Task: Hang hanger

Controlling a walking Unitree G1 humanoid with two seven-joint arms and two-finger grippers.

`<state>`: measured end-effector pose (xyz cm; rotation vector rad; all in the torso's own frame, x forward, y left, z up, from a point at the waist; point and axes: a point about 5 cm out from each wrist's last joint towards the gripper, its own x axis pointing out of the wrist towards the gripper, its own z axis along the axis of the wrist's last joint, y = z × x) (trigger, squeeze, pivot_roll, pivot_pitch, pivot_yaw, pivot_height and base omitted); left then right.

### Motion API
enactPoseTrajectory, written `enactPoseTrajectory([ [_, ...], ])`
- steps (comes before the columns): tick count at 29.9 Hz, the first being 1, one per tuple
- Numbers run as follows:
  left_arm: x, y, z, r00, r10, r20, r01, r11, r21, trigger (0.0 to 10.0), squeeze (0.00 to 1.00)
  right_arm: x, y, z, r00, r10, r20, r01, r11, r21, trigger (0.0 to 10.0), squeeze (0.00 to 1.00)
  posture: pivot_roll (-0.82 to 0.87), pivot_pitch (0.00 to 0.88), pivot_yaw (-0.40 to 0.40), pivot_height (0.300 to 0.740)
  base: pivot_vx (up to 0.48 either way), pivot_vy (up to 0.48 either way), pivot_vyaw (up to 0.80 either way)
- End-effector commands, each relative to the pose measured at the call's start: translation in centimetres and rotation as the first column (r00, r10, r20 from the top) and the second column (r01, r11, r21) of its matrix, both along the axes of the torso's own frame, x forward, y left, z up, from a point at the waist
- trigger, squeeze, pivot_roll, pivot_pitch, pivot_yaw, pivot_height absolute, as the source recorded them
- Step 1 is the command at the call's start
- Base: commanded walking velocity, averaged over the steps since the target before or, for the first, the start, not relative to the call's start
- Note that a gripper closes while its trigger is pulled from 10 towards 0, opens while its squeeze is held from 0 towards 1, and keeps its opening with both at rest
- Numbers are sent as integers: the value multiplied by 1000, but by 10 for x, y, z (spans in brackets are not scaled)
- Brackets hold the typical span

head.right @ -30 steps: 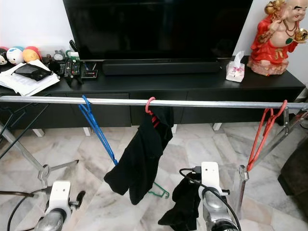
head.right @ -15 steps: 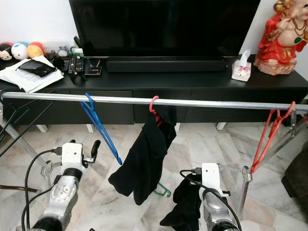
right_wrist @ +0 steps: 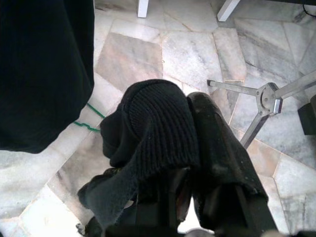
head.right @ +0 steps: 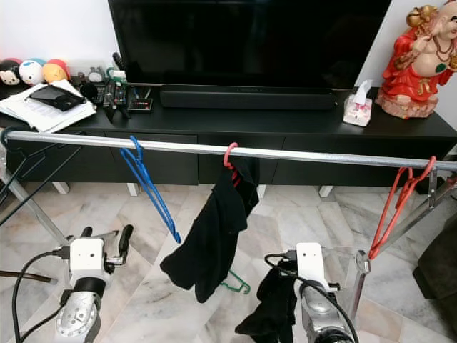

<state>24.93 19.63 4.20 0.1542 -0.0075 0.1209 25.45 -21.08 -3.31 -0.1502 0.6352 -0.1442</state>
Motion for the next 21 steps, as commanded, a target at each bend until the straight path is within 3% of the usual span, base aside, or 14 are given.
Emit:
enactPoseTrajectory([
  [1, 6, -2, 6, 1000, 7, -5, -7, 1000, 0, 10000, 0, -6, -3, -3, 1000, 0, 3, 0, 1000, -4, 10000, 0, -14, 0, -82, 740, 0, 0, 0],
  [8, 2, -2, 9, 1000, 8, -5, -8, 1000, 16, 10000, 0, -7, -4, -2, 1000, -14, 19, 14, 1000, 1, 10000, 0, 2, 0, -98, 740, 0, -282, 0],
  [21, -4, 0, 21, 999, 34, -10, -34, 999, 20, 10000, 0, -6, 12, -4, 998, 51, 25, -51, 999, 4, 10000, 0, -13, 46, -93, 740, 0, -360, 0],
])
